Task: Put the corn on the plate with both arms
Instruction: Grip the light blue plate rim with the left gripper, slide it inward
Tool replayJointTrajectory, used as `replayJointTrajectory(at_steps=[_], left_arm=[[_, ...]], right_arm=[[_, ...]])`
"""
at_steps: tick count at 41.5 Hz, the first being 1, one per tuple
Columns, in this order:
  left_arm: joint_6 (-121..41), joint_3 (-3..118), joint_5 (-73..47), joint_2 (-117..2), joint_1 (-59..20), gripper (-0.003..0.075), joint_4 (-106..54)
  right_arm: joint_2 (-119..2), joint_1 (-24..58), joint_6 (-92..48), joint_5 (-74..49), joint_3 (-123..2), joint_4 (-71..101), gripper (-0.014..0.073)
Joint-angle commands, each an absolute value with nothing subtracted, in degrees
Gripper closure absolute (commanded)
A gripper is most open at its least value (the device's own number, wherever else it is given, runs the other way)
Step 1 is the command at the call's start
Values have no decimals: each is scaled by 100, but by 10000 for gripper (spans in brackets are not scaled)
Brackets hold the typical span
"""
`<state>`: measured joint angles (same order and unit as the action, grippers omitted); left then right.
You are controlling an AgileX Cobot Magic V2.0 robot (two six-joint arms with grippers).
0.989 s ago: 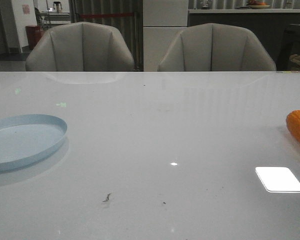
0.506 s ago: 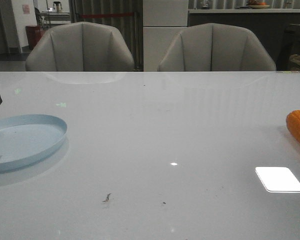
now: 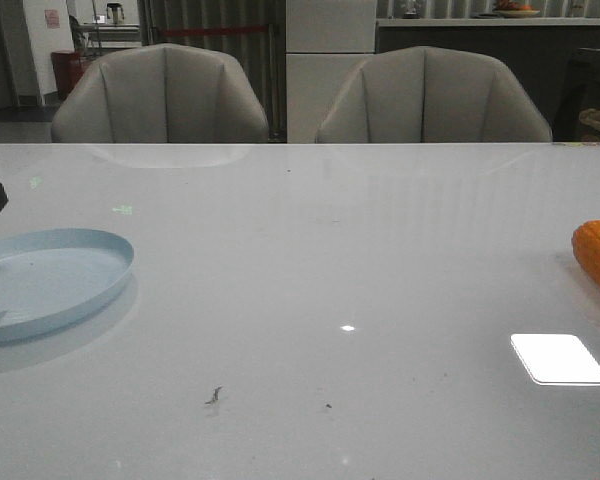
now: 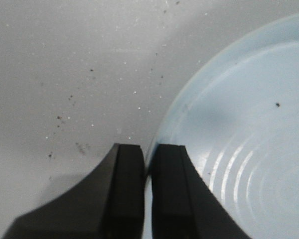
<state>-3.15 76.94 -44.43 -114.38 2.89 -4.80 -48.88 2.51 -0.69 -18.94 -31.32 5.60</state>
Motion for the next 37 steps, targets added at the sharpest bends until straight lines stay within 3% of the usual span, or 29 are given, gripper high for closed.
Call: replayJointTrajectory(at_steps=[1,21,37], left_arm=[[-277,7962,-4460,-11174,295,627,-532],[-326,9667,-5752,-11176,130,627,-1925],[-326,9786,-5964,-11188,-1120,627,-2211]], right_arm=[[-4866,221,-101,-1500,-3330,576,65],[-4866,221,-101,-1500,-3330,576,65],[-4866,221,-101,-1500,-3330,576,65]])
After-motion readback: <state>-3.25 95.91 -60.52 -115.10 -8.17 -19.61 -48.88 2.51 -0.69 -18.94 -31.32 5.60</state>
